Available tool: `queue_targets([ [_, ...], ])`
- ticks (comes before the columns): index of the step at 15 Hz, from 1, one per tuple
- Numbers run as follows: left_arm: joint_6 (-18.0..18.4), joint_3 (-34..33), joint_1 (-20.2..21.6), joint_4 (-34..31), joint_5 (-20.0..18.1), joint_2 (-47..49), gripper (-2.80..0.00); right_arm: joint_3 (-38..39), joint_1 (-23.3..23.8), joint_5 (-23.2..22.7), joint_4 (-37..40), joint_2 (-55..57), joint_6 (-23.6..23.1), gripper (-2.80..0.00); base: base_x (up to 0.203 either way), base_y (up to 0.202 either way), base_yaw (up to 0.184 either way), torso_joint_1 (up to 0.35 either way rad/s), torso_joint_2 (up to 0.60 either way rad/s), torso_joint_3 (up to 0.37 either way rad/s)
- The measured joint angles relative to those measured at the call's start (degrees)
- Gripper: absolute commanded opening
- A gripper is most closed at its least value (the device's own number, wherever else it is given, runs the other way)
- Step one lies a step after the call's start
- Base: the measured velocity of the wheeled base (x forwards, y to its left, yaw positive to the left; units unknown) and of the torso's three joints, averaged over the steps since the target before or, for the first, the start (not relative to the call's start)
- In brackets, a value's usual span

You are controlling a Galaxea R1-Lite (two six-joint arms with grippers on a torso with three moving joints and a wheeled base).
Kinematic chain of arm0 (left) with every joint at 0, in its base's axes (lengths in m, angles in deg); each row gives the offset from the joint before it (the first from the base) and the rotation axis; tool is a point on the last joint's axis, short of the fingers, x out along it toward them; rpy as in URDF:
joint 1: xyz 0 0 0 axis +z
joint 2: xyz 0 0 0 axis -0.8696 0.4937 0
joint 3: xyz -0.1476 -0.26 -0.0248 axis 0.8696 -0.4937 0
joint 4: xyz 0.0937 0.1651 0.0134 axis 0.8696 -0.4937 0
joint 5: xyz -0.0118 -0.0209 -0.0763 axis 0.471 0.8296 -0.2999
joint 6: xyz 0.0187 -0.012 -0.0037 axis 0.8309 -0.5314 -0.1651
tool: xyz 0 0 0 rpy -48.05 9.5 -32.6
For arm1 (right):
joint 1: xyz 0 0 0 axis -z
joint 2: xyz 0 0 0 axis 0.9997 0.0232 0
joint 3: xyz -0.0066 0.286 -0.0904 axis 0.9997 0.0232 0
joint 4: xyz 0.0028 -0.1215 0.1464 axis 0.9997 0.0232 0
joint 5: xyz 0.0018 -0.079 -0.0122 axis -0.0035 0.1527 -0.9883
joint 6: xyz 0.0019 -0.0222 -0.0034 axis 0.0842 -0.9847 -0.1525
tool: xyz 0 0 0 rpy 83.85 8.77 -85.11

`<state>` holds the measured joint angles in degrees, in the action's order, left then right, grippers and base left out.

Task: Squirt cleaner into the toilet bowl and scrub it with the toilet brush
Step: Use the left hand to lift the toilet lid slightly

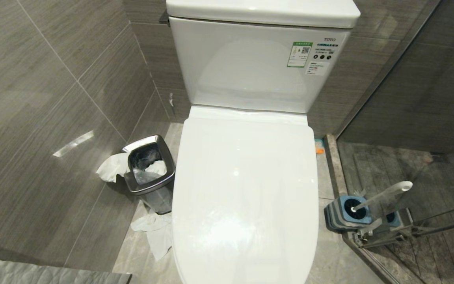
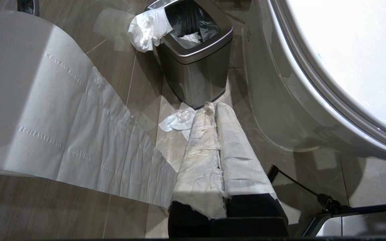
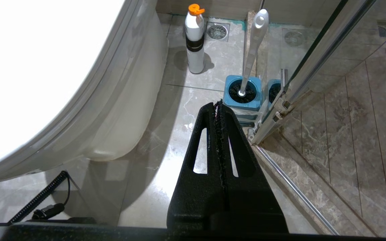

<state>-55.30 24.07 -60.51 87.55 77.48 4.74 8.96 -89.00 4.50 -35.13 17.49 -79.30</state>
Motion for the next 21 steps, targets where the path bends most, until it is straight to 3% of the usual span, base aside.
queue_targets([
  [21, 0.39, 0.0, 0.0, -0.13, -0.05, 0.0, -2.8, 0.0, 0.0, 0.02, -0.01, 0.0, 0.0, -2.8, 0.0, 0.0, 0.0, 0.0, 0.0, 0.0],
])
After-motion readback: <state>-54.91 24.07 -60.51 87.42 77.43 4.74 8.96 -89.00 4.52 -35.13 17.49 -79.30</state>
